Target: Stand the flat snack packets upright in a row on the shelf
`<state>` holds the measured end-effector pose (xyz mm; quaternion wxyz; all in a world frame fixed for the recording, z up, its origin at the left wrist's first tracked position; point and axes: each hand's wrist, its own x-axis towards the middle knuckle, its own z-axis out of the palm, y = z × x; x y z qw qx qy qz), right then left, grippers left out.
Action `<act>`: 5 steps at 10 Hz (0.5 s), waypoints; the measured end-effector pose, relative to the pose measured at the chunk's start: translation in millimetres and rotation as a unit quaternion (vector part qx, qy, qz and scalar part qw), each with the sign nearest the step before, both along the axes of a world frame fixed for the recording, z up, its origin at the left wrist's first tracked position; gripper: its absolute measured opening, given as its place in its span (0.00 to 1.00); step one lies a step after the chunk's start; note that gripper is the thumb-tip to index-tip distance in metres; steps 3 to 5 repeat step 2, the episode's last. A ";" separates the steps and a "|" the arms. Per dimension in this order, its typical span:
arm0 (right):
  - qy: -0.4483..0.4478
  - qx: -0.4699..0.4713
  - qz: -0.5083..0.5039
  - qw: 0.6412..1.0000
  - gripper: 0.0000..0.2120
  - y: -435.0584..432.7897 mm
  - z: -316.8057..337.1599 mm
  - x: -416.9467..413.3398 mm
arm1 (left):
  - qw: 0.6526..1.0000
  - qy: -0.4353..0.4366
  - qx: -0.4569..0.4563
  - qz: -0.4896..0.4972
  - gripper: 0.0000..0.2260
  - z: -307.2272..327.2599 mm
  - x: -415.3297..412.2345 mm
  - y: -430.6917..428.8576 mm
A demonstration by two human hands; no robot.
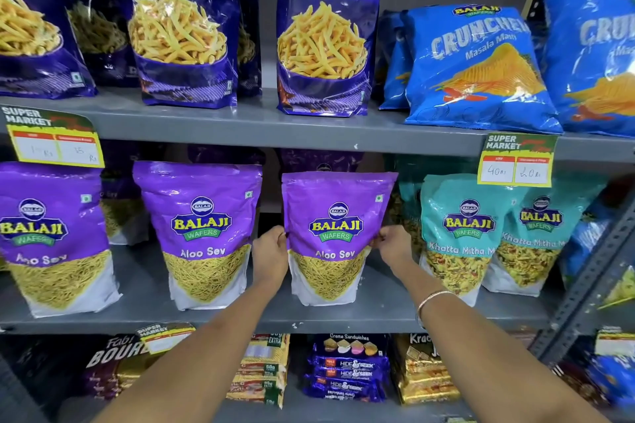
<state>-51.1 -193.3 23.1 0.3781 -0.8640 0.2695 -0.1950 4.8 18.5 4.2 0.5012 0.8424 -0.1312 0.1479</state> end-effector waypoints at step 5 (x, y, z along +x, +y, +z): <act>-0.057 0.029 -0.013 0.998 0.09 5.4 -3.1 0.0 | 1.000 0.003 0.007 -0.004 0.09 5.6 -4.6 0.6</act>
